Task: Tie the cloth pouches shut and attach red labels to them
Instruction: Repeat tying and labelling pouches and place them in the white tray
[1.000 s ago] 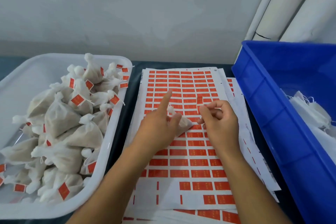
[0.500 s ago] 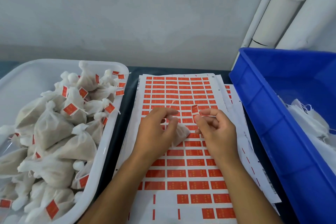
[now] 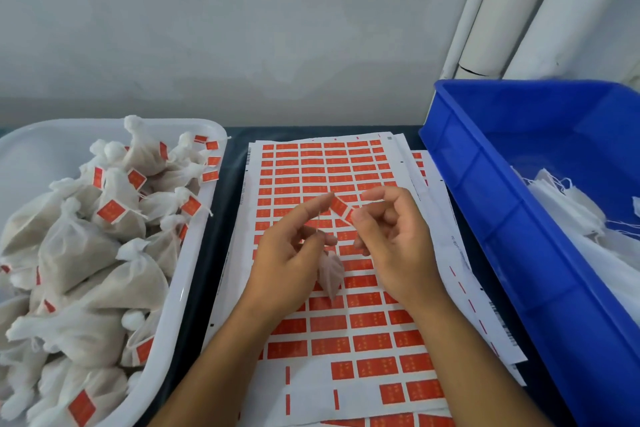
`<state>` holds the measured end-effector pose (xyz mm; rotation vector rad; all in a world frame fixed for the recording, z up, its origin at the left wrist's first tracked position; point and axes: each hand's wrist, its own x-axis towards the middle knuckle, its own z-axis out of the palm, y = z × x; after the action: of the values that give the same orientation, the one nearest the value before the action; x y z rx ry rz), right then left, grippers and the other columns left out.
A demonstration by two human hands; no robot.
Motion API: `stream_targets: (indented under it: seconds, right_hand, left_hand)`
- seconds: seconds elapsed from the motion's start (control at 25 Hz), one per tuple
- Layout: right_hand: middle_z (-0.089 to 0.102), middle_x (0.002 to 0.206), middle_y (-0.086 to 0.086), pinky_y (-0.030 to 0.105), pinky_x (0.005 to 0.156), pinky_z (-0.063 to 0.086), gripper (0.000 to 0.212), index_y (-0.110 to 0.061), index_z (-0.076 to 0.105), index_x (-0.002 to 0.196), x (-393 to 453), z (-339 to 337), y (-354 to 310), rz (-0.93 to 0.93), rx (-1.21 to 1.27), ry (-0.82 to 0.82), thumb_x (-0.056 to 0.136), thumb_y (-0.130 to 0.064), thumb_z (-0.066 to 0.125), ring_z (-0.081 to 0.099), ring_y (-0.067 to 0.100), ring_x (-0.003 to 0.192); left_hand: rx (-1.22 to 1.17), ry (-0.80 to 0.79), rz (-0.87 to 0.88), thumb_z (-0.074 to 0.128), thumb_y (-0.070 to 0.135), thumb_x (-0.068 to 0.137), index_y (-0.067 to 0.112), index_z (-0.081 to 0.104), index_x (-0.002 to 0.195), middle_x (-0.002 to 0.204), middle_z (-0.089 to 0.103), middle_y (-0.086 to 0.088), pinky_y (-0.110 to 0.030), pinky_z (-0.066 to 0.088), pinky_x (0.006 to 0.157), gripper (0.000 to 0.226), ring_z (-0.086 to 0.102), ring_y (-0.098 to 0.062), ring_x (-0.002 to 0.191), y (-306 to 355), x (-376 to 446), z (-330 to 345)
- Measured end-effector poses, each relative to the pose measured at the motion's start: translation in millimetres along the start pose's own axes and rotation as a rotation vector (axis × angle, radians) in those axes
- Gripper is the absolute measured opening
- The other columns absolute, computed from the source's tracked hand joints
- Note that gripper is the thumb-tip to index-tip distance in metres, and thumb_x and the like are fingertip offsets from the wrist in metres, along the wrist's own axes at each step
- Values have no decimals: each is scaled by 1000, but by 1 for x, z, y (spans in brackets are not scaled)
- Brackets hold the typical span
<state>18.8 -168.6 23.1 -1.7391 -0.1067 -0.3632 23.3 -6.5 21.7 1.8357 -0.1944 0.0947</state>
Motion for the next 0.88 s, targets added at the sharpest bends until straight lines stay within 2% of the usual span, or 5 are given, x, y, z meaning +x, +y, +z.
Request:
stream_targets:
  seconds: [0.2,0.4,0.64,0.72,0.88]
  right_hand:
    - [68,91,-13,31,73,64,21,-30,55,103,-5,2,2,-45,-98,-103,93,-35,73,71,16,86]
    - [66,87,-16,23,69,62,24,-32,52,94,-4,3,4,-53,-189,-68,92,-38,75,70,10,80]
    - [65,78,-14,16,66,58,23,-32,51,91,-5,5,3,-75,-210,-57,91,-36,74,70,9,77]
    - [67,80,-16,14,65,57,23,-33,52,93,-5,5,2,-71,-210,-51,92,-36,74,70,7,78]
    - [68,97,-26,8,68,54,27,-44,54,112,-3,4,1,-24,-206,-76,92,-45,71,67,-5,94]
  left_hand:
    - [-7,-104,15,53,7,101,44,61,134,127,62,35,-15,58,74,50,70,0,102,0,-2,1]
    - [-48,-106,16,58,13,101,43,65,131,125,64,34,-16,59,78,42,69,0,105,-2,-1,0]
    - [-79,-90,37,50,14,107,36,70,122,113,71,26,-16,57,74,33,71,-5,100,3,-3,3]
    - [-86,-86,26,51,16,106,42,65,124,112,70,28,-15,57,72,34,72,-5,99,4,-3,3]
    - [-60,-68,-6,57,23,104,49,40,146,106,68,30,-14,57,66,52,73,-6,90,3,-3,3]
